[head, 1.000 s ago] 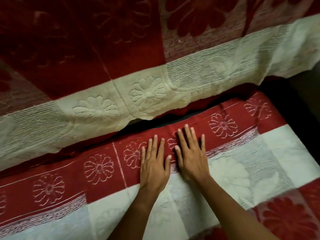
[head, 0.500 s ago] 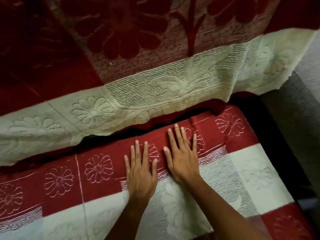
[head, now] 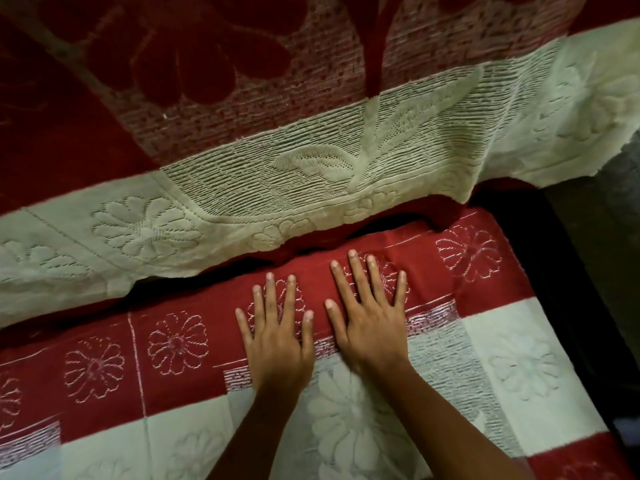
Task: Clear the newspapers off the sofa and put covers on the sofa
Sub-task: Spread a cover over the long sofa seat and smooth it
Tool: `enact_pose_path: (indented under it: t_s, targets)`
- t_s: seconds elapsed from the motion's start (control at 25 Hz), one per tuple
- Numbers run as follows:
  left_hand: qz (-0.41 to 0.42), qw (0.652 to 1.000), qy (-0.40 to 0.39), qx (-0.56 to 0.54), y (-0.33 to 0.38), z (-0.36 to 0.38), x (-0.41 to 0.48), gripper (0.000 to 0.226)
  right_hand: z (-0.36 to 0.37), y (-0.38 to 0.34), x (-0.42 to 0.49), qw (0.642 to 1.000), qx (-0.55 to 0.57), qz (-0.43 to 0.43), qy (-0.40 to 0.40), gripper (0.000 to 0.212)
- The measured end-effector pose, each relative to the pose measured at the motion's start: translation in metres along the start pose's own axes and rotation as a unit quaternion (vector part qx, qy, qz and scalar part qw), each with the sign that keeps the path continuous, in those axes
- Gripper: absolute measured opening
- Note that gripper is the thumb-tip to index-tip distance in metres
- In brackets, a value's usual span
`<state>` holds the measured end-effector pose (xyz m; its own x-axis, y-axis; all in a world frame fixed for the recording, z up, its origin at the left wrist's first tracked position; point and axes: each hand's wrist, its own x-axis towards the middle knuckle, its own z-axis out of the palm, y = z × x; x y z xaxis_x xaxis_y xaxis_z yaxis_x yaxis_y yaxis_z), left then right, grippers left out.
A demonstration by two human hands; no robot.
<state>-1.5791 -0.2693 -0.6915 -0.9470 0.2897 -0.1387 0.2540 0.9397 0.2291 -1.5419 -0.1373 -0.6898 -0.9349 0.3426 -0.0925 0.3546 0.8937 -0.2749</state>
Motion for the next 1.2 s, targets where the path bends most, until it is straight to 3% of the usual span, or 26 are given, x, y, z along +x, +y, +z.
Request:
enact_pose_path:
  t_s: [0.36,0.56,0.72,0.96,1.2]
  targets:
    - [0.017,0.999,0.007,0.032,-0.002,0.002,0.044,0.064,0.006,0.002,0.041,0.999,-0.042,-0.004,0.001,0.055]
    - [0.016,1.000,-0.020,-0.008,0.003,-0.007,0.027,0.068,0.000,0.006,0.025,0.999,0.004,-0.032,0.003,0.057]
    - [0.077,0.996,-0.040,-0.028,0.029,-0.008,0.008,0.067,-0.011,0.024,-0.004,0.998,0.008,-0.054,0.023,0.054]
    - [0.144,0.987,-0.032,-0.067,0.105,-0.004,0.012,0.069,-0.046,0.088,-0.006,0.995,-0.003,0.051,0.085,0.051]
    - [0.145,0.989,-0.028,-0.024,0.134,0.026,0.007,0.064,-0.042,0.135,-0.002,0.995,0.026,0.096,0.031,0.055]
